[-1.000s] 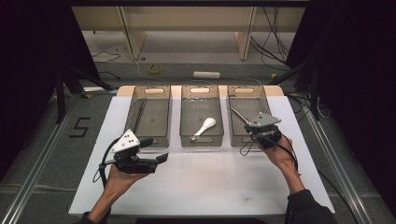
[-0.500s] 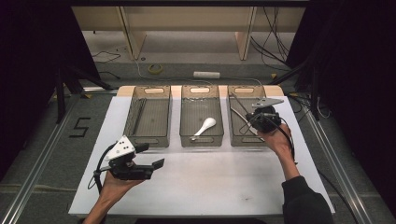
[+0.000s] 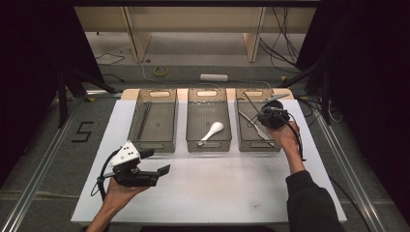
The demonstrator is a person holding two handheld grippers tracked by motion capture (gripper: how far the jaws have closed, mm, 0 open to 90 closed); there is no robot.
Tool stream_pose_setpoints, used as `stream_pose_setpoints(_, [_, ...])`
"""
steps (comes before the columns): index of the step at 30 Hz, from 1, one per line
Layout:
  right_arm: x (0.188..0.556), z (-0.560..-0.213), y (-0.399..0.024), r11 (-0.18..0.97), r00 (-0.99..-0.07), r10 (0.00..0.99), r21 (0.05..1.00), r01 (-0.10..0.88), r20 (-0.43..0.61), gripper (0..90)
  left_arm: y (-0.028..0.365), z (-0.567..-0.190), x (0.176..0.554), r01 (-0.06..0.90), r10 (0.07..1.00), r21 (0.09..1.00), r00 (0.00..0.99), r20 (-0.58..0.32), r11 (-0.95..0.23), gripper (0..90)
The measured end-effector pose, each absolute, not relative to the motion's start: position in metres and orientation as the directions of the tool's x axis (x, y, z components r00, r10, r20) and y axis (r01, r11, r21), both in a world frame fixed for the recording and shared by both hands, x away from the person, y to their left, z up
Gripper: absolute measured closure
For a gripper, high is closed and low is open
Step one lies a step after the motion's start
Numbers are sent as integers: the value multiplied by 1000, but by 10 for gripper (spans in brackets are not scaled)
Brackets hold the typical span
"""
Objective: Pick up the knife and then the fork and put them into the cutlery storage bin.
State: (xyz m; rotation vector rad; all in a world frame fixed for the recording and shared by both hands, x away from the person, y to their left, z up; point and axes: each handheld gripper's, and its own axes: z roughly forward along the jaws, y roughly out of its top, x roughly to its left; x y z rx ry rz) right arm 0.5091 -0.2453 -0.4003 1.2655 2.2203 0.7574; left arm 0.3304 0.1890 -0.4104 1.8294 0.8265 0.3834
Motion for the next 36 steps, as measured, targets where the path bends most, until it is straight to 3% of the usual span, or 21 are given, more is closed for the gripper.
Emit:
stream_pose_setpoints(5, [515,-410,-247,369,-426,902,645,669,-74,868,189,-411,330,363,694,905,711,-116,-221,168])
stream_pose_setpoints(8, [516,-411,-248,320,-387,921,654,686,-45,715,189,-410,330,362,695,906,710,-116,-219,168])
stream_pose_setpoints(12, [511,-406,-248,318,-396,917,675,666,-41,585,189,-410,330,374,691,902,711,-129,-217,167])
stream_pose_setpoints(19, [487,-393,-253,271,-454,890,759,592,36,431,190,-410,331,381,686,903,712,-150,-197,165])
stream_pose_setpoints(26, [456,-394,-255,213,-522,843,811,545,129,337,190,-411,332,394,684,898,711,-164,-194,164])
stream_pose_setpoints(36, [406,-385,-236,201,-612,781,876,438,127,289,192,-411,333,404,675,899,712,-194,-168,162])
